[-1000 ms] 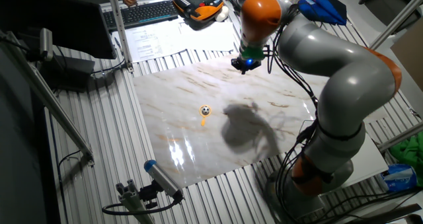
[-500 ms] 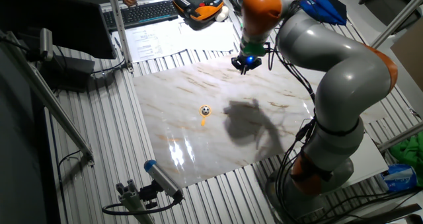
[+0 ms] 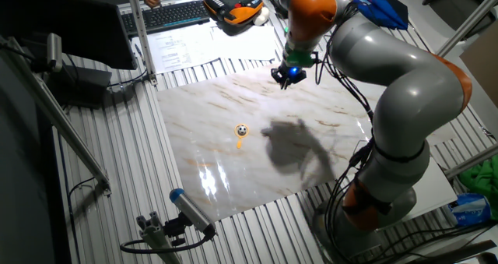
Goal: Remove the bubble ring from the ball
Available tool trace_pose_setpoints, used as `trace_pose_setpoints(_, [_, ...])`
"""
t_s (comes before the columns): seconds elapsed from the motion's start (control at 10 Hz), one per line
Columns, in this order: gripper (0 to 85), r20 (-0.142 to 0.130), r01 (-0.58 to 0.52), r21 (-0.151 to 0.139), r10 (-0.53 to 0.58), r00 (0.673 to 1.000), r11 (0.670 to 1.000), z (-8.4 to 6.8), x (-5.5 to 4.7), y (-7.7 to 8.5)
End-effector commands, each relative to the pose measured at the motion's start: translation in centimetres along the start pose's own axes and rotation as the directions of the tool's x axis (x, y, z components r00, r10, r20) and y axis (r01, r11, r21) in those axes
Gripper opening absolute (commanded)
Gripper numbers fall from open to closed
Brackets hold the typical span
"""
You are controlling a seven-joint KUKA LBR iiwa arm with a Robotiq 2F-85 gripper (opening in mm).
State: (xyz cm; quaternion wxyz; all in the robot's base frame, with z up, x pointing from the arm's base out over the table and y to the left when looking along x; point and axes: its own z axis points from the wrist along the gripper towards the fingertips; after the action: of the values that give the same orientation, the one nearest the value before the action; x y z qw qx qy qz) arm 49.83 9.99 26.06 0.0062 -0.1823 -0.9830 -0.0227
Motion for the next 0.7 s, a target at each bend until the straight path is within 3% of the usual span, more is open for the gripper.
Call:
trace_pose_setpoints(0.0, [17.0, 0.01, -0.025, 0.0, 0.025, 1.0, 1.0, 0.1, 1.2, 1.4])
trace_pose_setpoints(0.1, [34.0, 0.027, -0.042, 0.009, 0.042, 0.999, 0.999, 0.3, 2.1, 2.4])
trace_pose_setpoints(0.3, [34.0, 0.025, -0.07, -0.001, 0.07, 0.997, 0.998, -0.1, 3.2, 4.3])
trace_pose_setpoints(0.6, [34.0, 0.045, -0.103, 0.007, 0.103, 0.994, 0.995, 0.3, 5.3, 7.2])
